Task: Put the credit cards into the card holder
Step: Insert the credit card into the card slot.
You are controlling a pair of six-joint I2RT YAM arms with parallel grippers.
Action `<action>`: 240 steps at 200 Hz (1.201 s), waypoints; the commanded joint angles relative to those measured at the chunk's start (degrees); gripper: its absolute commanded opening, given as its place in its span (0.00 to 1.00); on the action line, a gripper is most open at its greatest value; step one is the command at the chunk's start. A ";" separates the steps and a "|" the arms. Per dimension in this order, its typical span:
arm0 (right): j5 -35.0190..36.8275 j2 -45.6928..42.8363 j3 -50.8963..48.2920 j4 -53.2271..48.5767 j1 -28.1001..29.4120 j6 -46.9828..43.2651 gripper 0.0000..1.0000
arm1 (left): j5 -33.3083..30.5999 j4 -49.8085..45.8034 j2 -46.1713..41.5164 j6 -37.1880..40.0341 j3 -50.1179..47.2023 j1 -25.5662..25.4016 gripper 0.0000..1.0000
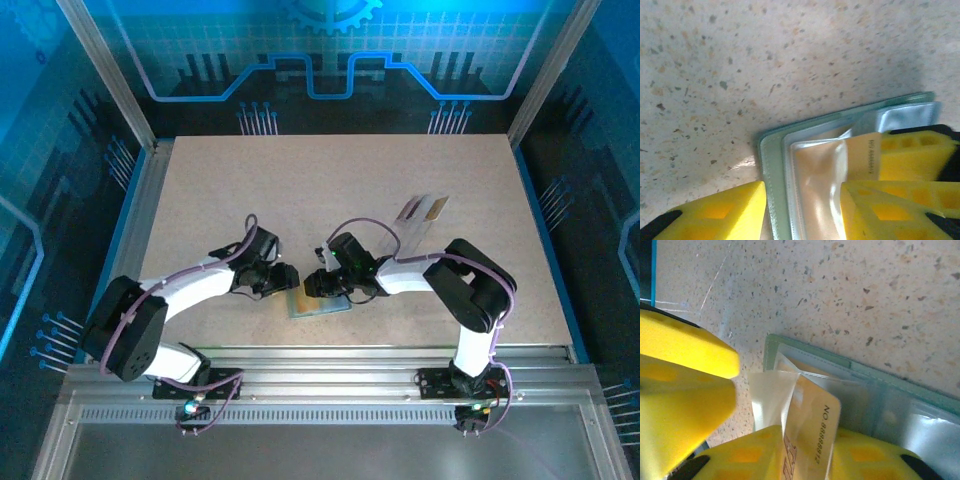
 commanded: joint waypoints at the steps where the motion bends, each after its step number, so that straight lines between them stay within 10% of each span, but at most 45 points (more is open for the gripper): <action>1: 1.40 -1.22 1.18 -8.62 0.64 -2.73 0.33 | 4.38 -1.34 -3.58 0.16 -0.87 1.15 0.45; 136: 4.68 -3.13 8.37 -21.92 1.61 -7.60 0.51 | 10.89 5.28 -0.66 -1.86 -2.57 2.86 0.22; 240: 0.76 1.08 10.67 -18.94 2.65 -6.59 0.44 | 11.38 9.40 3.74 -2.66 -4.67 3.47 0.17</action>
